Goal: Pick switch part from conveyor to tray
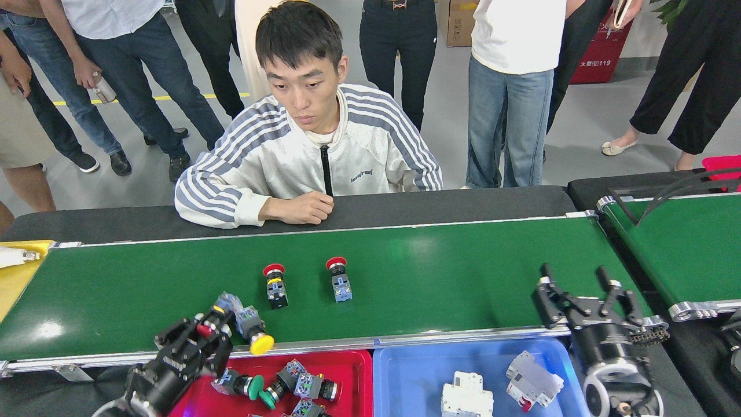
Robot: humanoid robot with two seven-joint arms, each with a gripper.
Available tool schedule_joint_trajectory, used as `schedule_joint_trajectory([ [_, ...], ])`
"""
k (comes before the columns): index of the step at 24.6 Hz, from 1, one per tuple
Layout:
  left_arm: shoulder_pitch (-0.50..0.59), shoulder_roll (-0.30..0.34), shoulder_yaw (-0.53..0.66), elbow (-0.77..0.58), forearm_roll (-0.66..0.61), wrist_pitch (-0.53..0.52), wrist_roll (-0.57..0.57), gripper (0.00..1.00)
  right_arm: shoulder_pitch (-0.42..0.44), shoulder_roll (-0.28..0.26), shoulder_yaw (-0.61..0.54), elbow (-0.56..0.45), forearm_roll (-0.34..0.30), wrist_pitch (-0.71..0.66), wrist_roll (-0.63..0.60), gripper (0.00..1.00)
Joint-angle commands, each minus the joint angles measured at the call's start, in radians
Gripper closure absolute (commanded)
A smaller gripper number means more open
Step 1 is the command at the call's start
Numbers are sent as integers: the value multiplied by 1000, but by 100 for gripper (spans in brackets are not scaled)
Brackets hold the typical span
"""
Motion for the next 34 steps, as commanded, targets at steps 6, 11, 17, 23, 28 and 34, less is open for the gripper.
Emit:
schedule_joint_trajectory([
  [6, 144, -95, 10, -221, 1, 78, -106, 0, -3, -50, -28, -15, -4, 15, -12, 0],
  [11, 175, -103, 26, -221, 1, 96, -106, 0, 3, -51, -28, -13, -6, 10, -9, 0],
  [17, 157, -107, 163, -216, 3, 407, -106, 0, 23, -53, -28, -12, -7, -34, -5, 0],
  [23, 146, -92, 189, -182, 9, 486, -106, 0, 26, -53, -28, -12, -45, -90, 1, 0],
  [28, 64, -83, 180, -153, 0, 486, -116, 0, 26, -51, -26, -13, -47, -122, 2, 0],
  [34, -86, -17, 171, 34, -2, 489, -117, 0, 27, -48, -19, -16, -47, -160, 7, 0],
])
